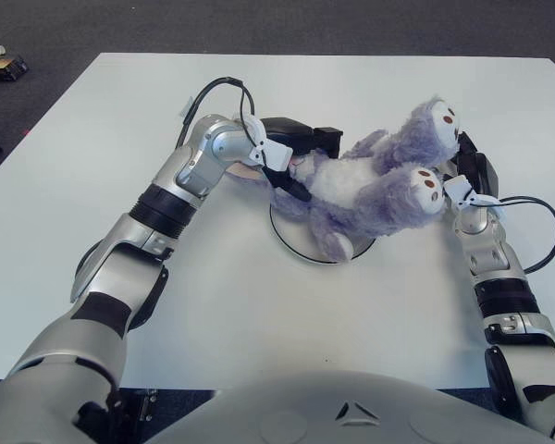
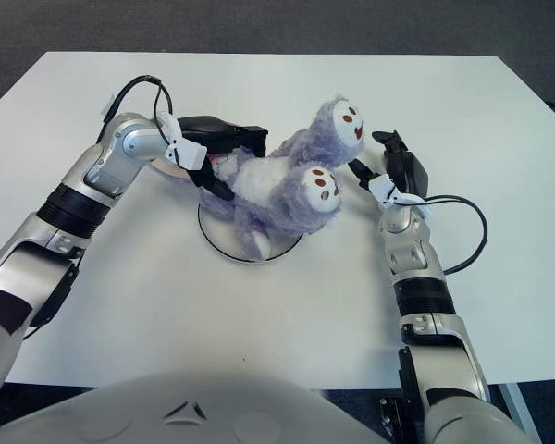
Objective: Put the doll into the plate.
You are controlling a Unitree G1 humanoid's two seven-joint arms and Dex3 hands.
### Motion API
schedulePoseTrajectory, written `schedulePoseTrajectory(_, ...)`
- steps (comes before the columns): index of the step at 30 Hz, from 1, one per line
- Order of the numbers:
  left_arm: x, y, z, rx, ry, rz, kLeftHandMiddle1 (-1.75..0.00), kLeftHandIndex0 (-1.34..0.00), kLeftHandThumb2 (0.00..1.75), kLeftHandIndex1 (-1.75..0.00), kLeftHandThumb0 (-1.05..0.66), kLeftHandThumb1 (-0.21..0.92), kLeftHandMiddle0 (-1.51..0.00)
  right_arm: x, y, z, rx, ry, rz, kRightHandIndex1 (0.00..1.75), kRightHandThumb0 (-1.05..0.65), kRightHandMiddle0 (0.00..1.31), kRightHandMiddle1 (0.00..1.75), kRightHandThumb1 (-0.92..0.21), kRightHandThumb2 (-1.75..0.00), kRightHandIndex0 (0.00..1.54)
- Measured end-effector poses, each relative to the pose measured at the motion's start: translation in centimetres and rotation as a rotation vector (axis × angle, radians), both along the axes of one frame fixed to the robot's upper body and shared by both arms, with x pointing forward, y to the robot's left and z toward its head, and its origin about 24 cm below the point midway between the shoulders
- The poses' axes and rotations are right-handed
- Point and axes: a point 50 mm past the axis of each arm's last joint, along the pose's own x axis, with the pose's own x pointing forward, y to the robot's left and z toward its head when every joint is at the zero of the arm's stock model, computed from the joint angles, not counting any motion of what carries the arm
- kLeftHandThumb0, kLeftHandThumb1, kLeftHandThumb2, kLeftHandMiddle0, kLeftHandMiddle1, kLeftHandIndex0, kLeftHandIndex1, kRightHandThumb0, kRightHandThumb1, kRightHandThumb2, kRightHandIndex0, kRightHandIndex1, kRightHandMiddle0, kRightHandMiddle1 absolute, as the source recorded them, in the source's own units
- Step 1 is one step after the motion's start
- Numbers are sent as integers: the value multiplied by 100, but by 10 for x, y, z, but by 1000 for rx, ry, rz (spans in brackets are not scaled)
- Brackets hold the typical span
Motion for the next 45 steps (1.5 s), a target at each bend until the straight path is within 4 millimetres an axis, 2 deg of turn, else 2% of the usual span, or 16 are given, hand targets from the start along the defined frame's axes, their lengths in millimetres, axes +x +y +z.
schedulePoseTrajectory(4, 0, 0, 0, -3, -3, 1, -161, -17, 43, -157, 0, 92, -34, 0, 0, 0, 2, 0, 1, 1, -55, 29, 50, -92, -46, 65)
schedulePoseTrajectory(6, 0, 0, 0, 0, -7, 3, -116, -16, 23, -109, -24, 86, -30, 0, 0, 0, 3, 1, 2, 1, -55, 29, 50, -92, -46, 65)
schedulePoseTrajectory(9, 1, 0, 0, 11, -14, 14, -78, -22, 8, -67, -37, 86, -35, 0, 0, 0, 5, 3, 4, 1, -55, 29, 50, -92, -46, 65)
schedulePoseTrajectory(10, 1, 0, 0, 13, -15, 17, -73, -23, 6, -62, -38, 86, -36, 0, 0, 1, 6, 3, 5, 1, -55, 29, 50, -92, -46, 65)
schedulePoseTrajectory(12, 1, 0, 0, 14, -16, 22, -53, -26, 3, -45, -42, 86, -40, 0, -1, 1, 6, 4, 5, 1, -55, 29, 49, -92, -46, 65)
schedulePoseTrajectory(14, 1, 0, 0, 15, -17, 24, -44, -28, 1, -37, -44, 86, -43, 0, -1, 1, 7, 5, 6, 1, -55, 29, 49, -92, -46, 65)
schedulePoseTrajectory(18, 1, -1, 1, 16, -21, 25, -36, -30, 0, -30, -45, 86, -45, 0, -1, 1, 7, 5, 6, 1, -55, 29, 49, -92, -46, 65)
schedulePoseTrajectory(22, 2, 0, 2, 2, -14, 27, -21, -35, 0, -23, -48, 85, -49, 0, -1, 0, 8, 6, 8, 1, -55, 29, 49, -92, -46, 65)
schedulePoseTrajectory(32, 5, 4, 8, -33, -4, 43, -14, -37, 0, -19, -49, 85, -52, 0, -1, 0, 10, 9, 12, 1, -55, 29, 48, -92, -46, 65)
schedulePoseTrajectory(39, 7, 10, 12, -98, 50, 33, -5, -34, 0, -16, -52, 84, -40, 0, 0, 1, 11, 10, 16, 1, -55, 30, 47, -92, -46, 65)
schedulePoseTrajectory(45, 9, 14, 13, -113, 72, 37, -2, -34, 0, -14, -53, 83, -38, 0, -1, 1, 10, 11, 16, 1, -55, 30, 46, -92, -46, 65)
